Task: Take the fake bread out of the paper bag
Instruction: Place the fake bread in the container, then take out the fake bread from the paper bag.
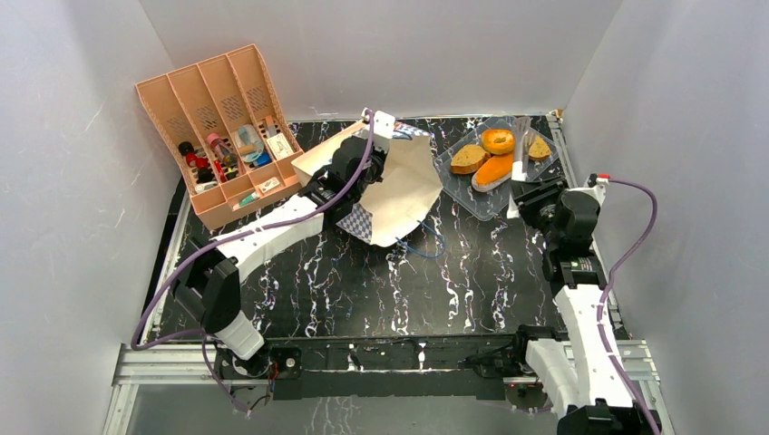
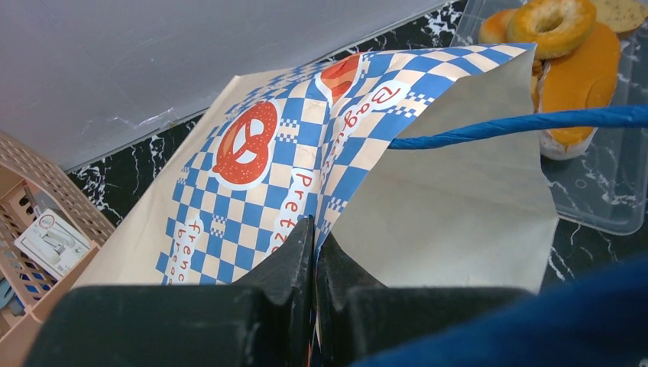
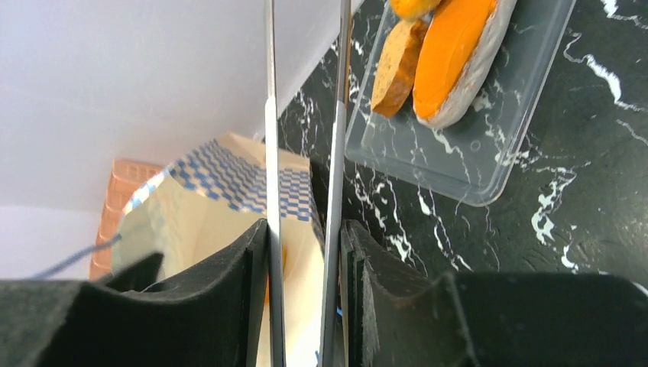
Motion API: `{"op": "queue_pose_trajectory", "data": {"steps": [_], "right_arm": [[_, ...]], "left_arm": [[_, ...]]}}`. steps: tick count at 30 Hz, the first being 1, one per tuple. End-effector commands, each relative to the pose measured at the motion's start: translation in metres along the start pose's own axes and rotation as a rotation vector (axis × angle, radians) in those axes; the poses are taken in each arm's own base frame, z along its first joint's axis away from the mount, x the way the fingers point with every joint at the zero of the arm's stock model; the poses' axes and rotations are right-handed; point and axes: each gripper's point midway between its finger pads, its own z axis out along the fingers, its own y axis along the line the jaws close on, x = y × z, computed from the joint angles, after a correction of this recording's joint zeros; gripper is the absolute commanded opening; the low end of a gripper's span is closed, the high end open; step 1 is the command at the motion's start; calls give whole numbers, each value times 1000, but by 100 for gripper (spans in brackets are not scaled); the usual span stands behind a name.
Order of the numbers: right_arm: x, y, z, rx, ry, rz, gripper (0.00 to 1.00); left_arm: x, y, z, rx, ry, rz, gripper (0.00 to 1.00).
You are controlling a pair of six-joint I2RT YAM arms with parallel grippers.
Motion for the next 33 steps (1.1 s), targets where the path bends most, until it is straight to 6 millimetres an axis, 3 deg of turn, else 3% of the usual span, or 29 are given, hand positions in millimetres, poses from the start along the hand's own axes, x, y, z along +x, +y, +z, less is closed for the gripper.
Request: {"op": "queue_pose_trajectory", "data": {"steps": [1,8,21,27,33], "right_arm": [[32,27,-21,-109,86,-107,27],[62,54,-57,-247,198,-171,25],[107,66,-87,-377,374,-220,24],[126,61,-103,-401,448,-235,24],[158,40,-108,-396,546,-213,23]], "left_arm": [[-27,-6,2,20,-35,-68,0],[-22,-20,11,71,-3,-78,0],[-24,-27,-1,140,-22,-63,0],[-27,-28,5,134,-18,-60,0],[-34,-35,1,180,-40,-79,0]]}}
